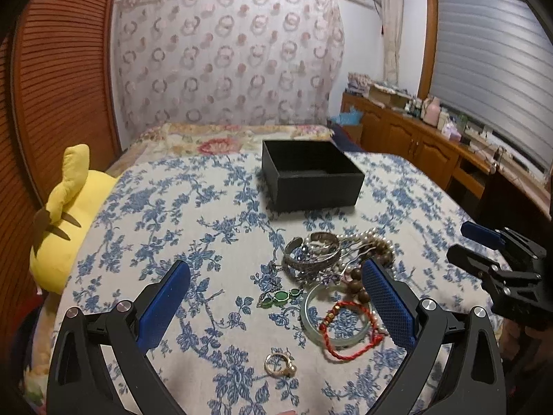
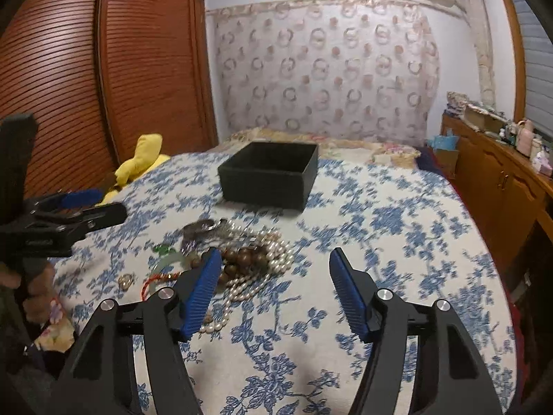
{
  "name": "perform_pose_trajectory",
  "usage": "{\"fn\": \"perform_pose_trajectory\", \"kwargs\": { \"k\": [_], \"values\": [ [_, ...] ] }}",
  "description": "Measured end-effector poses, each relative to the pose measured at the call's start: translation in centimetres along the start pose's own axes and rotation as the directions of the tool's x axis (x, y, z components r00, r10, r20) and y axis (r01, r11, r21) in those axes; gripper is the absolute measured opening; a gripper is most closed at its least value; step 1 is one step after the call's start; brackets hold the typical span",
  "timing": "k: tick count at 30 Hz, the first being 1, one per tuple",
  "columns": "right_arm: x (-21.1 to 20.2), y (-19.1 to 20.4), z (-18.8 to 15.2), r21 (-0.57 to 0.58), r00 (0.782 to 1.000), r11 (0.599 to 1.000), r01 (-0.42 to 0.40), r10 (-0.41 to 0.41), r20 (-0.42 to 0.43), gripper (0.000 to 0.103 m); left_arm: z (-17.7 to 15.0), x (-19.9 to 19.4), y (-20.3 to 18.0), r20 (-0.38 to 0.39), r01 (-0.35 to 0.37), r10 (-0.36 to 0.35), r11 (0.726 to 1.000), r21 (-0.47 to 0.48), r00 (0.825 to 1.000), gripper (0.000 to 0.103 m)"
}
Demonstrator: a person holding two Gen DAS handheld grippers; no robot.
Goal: Organize jewelry
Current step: 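Grasp the brown bead bracelet with the right tool while the left tool grasps a silver bangle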
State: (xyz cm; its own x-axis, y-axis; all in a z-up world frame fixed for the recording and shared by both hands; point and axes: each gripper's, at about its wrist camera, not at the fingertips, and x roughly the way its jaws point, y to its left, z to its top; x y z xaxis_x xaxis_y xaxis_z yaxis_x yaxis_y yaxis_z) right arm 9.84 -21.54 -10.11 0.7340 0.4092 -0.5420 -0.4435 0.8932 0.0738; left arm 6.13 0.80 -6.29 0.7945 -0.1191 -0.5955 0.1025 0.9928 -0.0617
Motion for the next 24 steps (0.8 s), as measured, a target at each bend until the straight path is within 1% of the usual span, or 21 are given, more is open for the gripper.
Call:
{"fn": "perform_pose_trajectory", "kwargs": {
  "k": [2,5,9,12,14,18,24],
  "values": [
    [0.4,0.1,-0.3,-0.005,1.0,1.0,-0.001,0.001,-0.015,0.067,0.2,1.1,-0.2,-0.018,0.004,-0.004,1.0,0.019,1.0,0.096],
    [1.2,0.4,-0.8,-0.01,0.999,1.0,-0.005,0.004,-0.041,0.067,0.6,2.9,-0.3,-0.068,0.022,-0.02,0.999,0.033,0.998,0.096],
    [1.8,0.5,-1.1,-0.019,0.998,1.0,-0.011,0.01,-0.068,0.067,1.2,5.1,-0.5,-0.129,0.094,-0.088,0.995,0.039,0.988,0.096],
    [2.2,0.8,-1.3,-0.026,0.996,0.999,-0.024,0.022,-0.084,0.067,1.6,6.8,-1.0,-0.17,0.128,-0.119,0.991,0.041,0.978,0.091],
    [2.2,1.0,-1.4,-0.032,0.996,0.999,-0.027,0.024,-0.088,0.067,1.7,7.8,-1.2,-0.195,0.138,-0.127,0.99,0.042,0.973,0.087],
    [2.1,1.2,-1.4,-0.039,0.995,0.999,-0.03,0.026,-0.094,0.067,1.9,9.5,-1.4,-0.243,0.17,-0.158,0.985,0.028,0.957,0.084],
    [2.1,1.3,-1.4,-0.036,0.995,0.999,-0.031,0.028,-0.091,0.067,2.2,11.2,-1.7,-0.279,0.196,-0.186,0.98,0.011,0.942,0.076]
  ]
}}
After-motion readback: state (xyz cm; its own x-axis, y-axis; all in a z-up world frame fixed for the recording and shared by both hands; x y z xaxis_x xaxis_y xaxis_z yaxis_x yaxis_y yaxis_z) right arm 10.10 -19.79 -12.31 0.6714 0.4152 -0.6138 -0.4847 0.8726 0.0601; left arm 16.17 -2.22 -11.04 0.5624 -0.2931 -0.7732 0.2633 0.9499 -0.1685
